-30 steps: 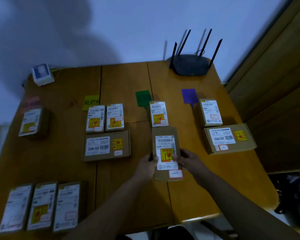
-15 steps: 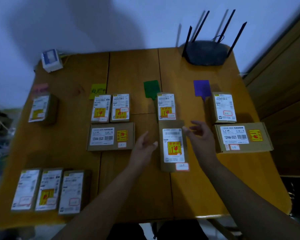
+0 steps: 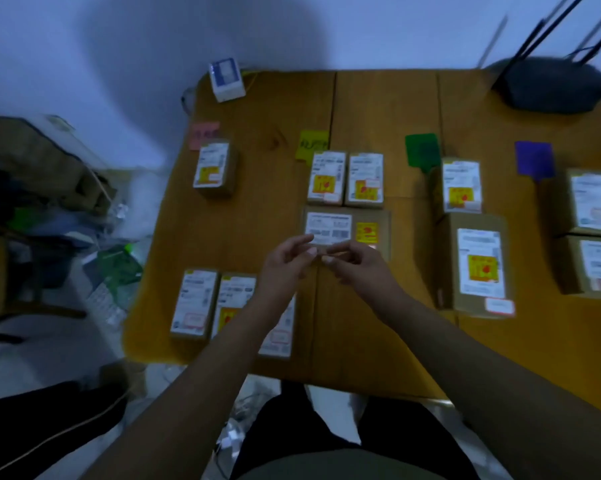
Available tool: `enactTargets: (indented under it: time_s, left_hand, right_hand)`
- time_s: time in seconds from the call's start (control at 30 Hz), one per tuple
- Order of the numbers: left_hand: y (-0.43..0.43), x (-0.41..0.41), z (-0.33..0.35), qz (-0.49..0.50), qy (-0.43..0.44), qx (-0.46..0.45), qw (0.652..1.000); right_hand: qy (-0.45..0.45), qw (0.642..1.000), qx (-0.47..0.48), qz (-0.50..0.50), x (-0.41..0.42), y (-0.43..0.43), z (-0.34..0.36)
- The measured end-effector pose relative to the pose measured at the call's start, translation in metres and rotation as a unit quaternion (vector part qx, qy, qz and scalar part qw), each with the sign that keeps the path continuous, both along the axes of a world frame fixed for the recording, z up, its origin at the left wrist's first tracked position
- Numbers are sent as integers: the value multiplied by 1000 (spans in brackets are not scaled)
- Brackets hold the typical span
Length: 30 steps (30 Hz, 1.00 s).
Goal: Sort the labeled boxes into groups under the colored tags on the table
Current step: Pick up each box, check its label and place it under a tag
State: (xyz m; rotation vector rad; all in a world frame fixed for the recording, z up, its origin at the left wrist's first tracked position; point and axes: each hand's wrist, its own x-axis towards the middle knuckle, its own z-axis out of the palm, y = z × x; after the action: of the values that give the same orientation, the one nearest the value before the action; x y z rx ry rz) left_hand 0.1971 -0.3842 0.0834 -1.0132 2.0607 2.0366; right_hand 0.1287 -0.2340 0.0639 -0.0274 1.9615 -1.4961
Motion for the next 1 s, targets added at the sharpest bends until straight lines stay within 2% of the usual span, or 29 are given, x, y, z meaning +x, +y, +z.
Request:
enactTargets:
  time_s: [0.17,0.27,0.33,0.4,0.43,0.5,0.57,0.77,0.93,1.0]
  left_hand:
    - [-68,62,-33,-81,-66,-81,991]
    - [-100,87,-50,-180,-90,-221,954]
    - [-121,96,-57,-314,-110,-339,880]
    - [-139,102,-64,-453,-140,-410,779]
    - [-145,105,-68,-493,-147,-432,740]
    - [-153,108,-77,-520,-138,-470,700]
    - [-154,107,-83,-509,-111,-496,695]
    - [-153,101,-94,-487,-31,-479,729]
    - [-146,105,-100,-482,-6,-457,747]
    - [-137,107,-102,-479,5,-467,743]
  right_hand:
    - [-97,990,104,20,56,-49,-39]
    - [-113,983,148,11,79,-63,-59]
    - [-110,980,165,-6,90,-69,-68]
    - [-116,979,169,-17,100,-74,-74]
    - [-122,978,165,-24,105,-76,-77]
    - [-130,979,153,-43,111,-79,-81]
    - [-136,978,143,-62,112,-80,-83]
    - [-189,971,52,-133,106,-75,-85]
    - [-171,974,33,-146,103,-57,-85]
    - [-158,975,31,-153,102,-48,-86]
